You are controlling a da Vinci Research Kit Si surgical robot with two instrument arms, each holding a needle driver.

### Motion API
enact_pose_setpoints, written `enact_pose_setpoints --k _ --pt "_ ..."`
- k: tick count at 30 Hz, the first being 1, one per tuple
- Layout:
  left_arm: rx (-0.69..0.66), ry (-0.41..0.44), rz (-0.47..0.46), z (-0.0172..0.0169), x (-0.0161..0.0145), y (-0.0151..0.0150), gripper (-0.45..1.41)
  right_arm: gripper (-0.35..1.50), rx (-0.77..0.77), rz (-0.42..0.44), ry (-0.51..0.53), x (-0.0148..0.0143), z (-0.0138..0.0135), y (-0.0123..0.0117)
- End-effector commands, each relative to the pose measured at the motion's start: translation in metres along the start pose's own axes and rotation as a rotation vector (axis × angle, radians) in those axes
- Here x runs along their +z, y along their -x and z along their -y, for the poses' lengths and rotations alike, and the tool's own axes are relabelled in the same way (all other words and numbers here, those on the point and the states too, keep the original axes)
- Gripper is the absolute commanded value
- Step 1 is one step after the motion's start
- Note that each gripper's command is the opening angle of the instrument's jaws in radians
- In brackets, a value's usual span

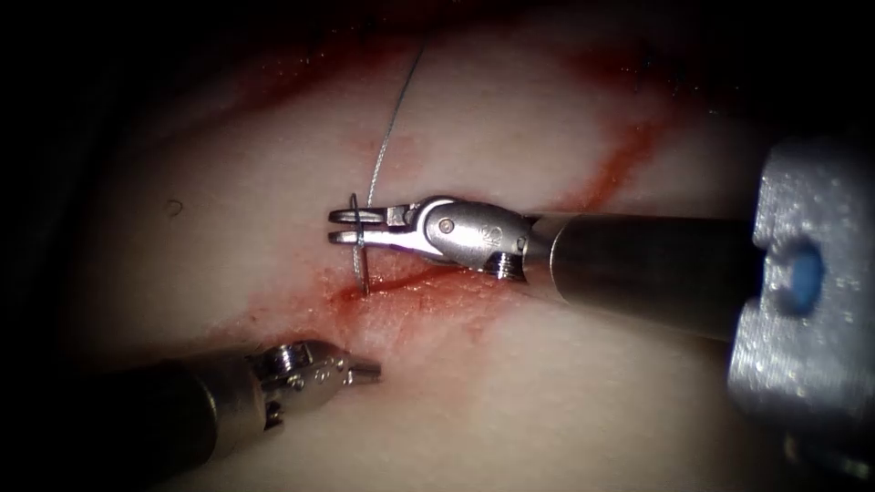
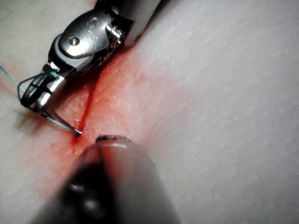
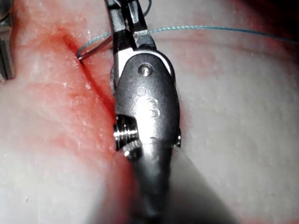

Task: Wound Closure

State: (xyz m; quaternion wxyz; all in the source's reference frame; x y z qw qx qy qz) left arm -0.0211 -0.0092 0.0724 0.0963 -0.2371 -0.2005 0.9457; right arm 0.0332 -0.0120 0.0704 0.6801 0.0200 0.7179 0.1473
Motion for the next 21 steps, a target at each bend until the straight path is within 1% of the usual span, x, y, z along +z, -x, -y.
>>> enact_pose_setpoints --k 1,10,21 --pt "-0.005 0.005 0.004 -0.0001 0.0011 -0.0001 -0.01 -0.35 0.012 -0.007 -0.001 0.0008 0.0003 0.0006" --pt "-0.004 0.011 0.005 -0.0001 0.0012 0.0005 -0.01 -0.35 0.119 -0.016 0.000 0.0008 0.0001 0.0006" --pt "-0.022 0.022 0.014 0.0004 0.0021 0.0025 -0.01 -0.35 0.255 -0.009 0.001 0.0007 -0.0004 0.0006"
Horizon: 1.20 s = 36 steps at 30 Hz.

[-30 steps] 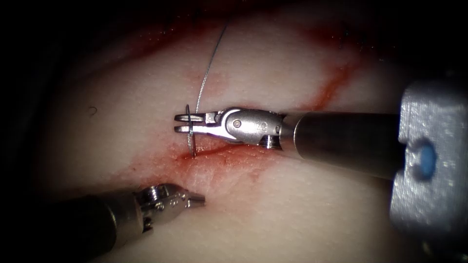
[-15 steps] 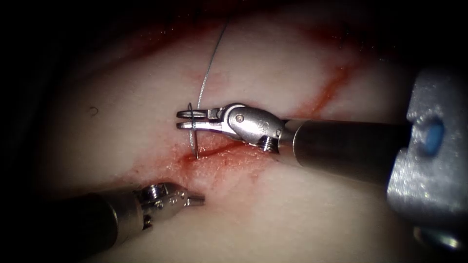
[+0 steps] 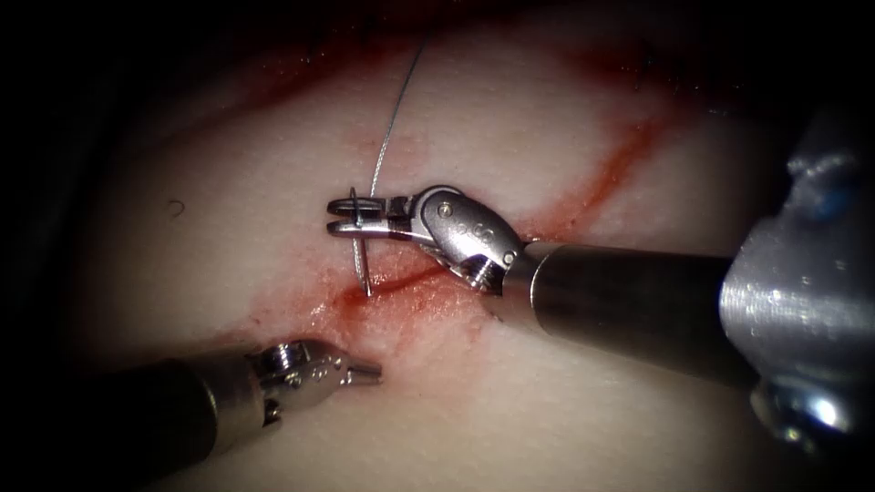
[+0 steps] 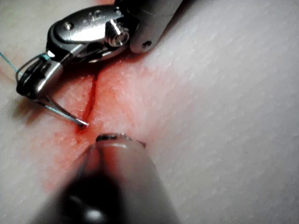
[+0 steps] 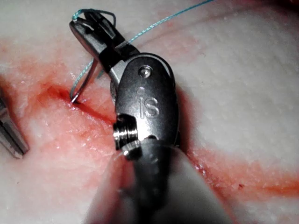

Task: Wound Closure

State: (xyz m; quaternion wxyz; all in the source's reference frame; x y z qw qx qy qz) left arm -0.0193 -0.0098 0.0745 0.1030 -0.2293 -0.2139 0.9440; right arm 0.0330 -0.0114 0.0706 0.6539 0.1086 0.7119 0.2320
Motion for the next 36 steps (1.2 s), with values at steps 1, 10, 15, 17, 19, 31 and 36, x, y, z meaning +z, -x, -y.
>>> enact_pose_setpoints --k 1,10,15,17,19,31,36 --pt "-0.003 0.003 0.005 -0.0001 0.0011 0.0001 -0.01 -0.35 0.016 0.001 -0.001 0.0008 0.0000 0.0006" --pt "-0.007 0.018 0.017 -0.0002 0.0020 0.0009 -0.01 -0.35 0.038 0.001 0.055 0.0007 -0.0006 0.0000" --pt "-0.006 0.016 0.023 -0.0002 0.0023 0.0010 -0.01 -0.35 0.100 -0.005 0.063 0.0008 -0.0006 -0.0003" --pt "-0.012 0.016 0.023 -0.0002 0.0023 0.0010 -0.01 -0.35 0.141 0.003 0.073 0.0008 -0.0005 -0.0003" --pt "-0.012 0.016 0.023 -0.0002 0.0023 0.0010 -0.01 -0.35 0.182 0.015 0.099 0.0008 -0.0005 -0.0003" --pt "-0.012 0.019 0.035 -0.0003 0.0023 0.0010 -0.01 -0.35 0.629 0.143 0.279 0.0010 0.0000 -0.0006" --pt "-0.012 0.020 0.038 -0.0004 0.0023 0.0010 -0.01 -0.35 0.645 0.114 0.276 0.0009 -0.0007 -0.0011"
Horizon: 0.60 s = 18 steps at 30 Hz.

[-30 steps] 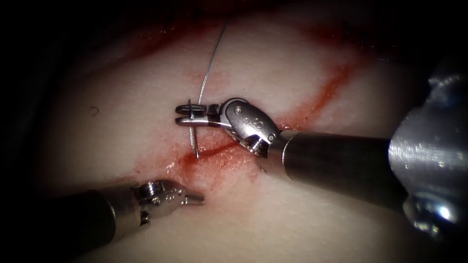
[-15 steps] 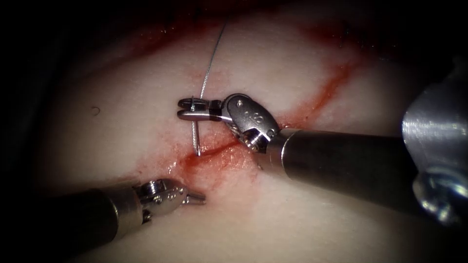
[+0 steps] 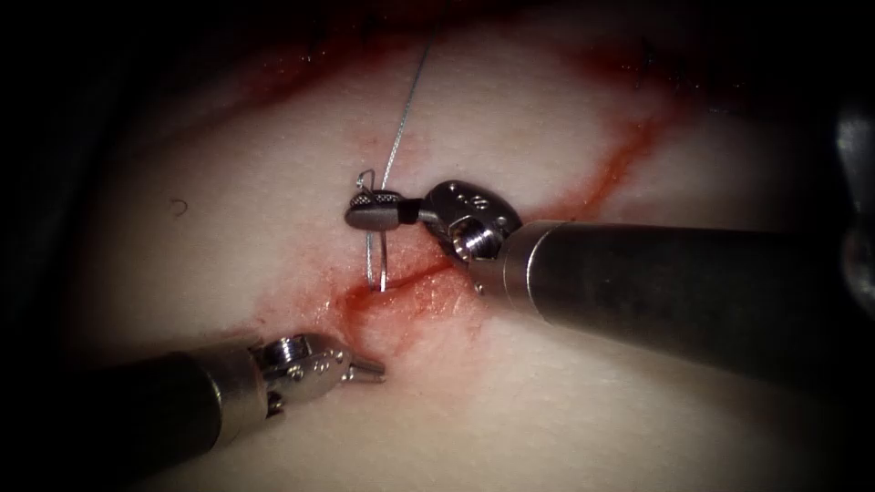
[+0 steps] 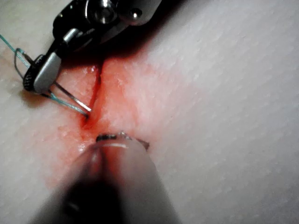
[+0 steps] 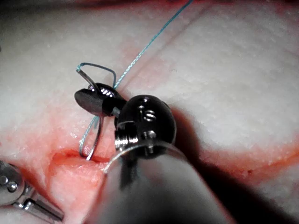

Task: Wound Closure

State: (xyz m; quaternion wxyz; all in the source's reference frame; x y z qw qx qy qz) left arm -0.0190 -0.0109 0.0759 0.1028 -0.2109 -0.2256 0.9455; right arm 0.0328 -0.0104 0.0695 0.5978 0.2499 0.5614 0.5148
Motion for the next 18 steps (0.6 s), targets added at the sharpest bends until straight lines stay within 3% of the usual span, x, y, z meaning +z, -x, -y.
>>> enact_pose_setpoints --k 1,12,18 --pt "0.000 0.002 0.000 -0.0002 0.0010 -0.0002 -0.01 -0.35 0.028 -0.009 -0.010 0.0009 -0.0003 0.0000" --pt "0.001 0.002 0.003 -0.0002 0.0010 -0.0001 -0.01 -0.35 0.218 0.001 -0.004 0.0010 -0.0001 -0.0001" --pt "0.006 0.005 0.002 -0.0001 0.0008 0.0002 -0.01 -0.35 0.437 0.106 -0.061 0.0012 0.0001 0.0012"
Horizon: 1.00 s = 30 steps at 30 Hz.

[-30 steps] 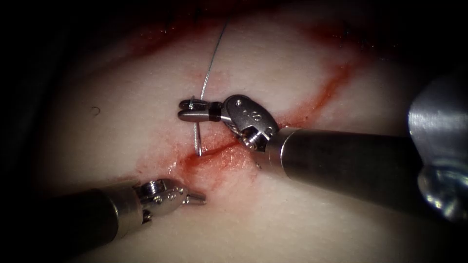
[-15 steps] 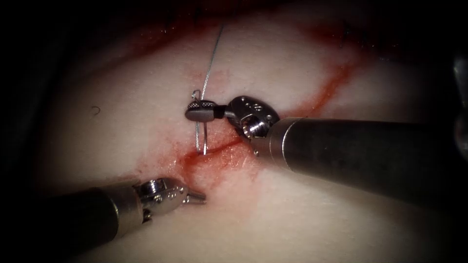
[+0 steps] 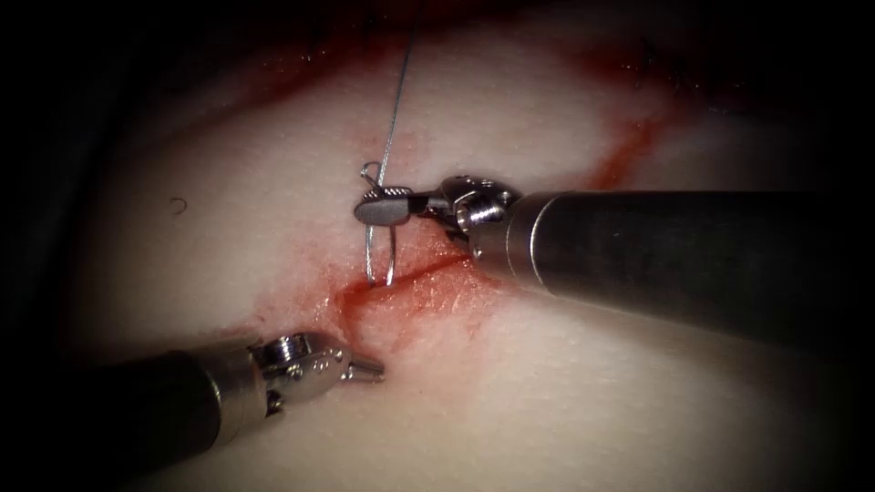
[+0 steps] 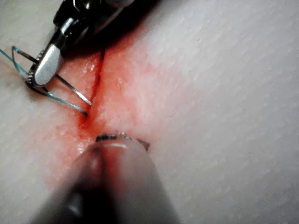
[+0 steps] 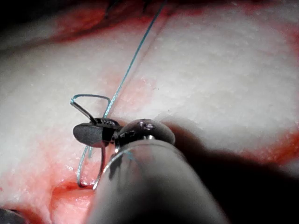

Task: Wound Closure

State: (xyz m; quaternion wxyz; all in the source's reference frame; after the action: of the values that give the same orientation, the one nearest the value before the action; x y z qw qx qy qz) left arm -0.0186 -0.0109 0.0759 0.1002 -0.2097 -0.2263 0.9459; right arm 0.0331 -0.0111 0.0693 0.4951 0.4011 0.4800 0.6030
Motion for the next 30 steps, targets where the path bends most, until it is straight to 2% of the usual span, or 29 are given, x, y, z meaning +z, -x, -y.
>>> enact_pose_setpoints --k 1,6,12,15,21,22,25,26,27,28,29,30 --pt "0.004 0.005 -0.002 -0.0001 0.0008 0.0000 -0.01 -0.35 0.038 0.039 -0.023 0.0013 -0.0007 0.0005" --pt "0.020 0.030 -0.004 0.0003 -0.0009 0.0010 0.00 -0.35 0.110 0.123 -0.058 0.0021 -0.0011 0.0017" --pt "0.017 0.022 0.000 0.0007 -0.0028 0.0025 0.00 -0.35 0.182 0.155 -0.094 0.0024 -0.0009 0.0031" --pt "0.014 0.023 0.000 0.0007 -0.0030 0.0028 0.02 -0.35 0.165 0.136 -0.088 0.0023 -0.0010 0.0029" --pt "0.012 0.023 0.000 0.0006 -0.0030 0.0027 0.02 -0.35 -0.055 0.040 -0.088 0.0015 -0.0018 0.0010" --pt "0.012 0.023 0.000 0.0006 -0.0030 0.0027 0.02 -0.21 -0.066 0.032 -0.098 0.0013 -0.0018 0.0008" --pt "0.012 0.023 0.000 0.0006 -0.0030 0.0027 0.02 0.44 -0.178 0.006 -0.096 0.0011 -0.0017 0.0002" --pt "0.013 0.023 0.000 0.0006 -0.0030 0.0027 0.02 0.83 -0.260 -0.014 -0.085 0.0010 -0.0013 -0.0002" --pt "0.013 0.023 0.000 0.0006 -0.0030 0.0027 0.02 0.91 -0.292 -0.027 -0.076 0.0010 -0.0011 -0.0004" --pt "0.013 0.023 0.000 0.0005 -0.0030 0.0027 0.02 1.01 -0.413 -0.072 -0.038 0.0008 -0.0007 -0.0009" --pt "0.013 0.023 0.000 0.0005 -0.0030 0.0027 0.02 1.03 -0.474 -0.088 -0.022 0.0006 -0.0005 -0.0011" --pt "0.012 0.020 0.001 0.0005 -0.0030 0.0027 0.02 0.98 -0.608 -0.109 0.006 0.0003 -0.0002 -0.0014"
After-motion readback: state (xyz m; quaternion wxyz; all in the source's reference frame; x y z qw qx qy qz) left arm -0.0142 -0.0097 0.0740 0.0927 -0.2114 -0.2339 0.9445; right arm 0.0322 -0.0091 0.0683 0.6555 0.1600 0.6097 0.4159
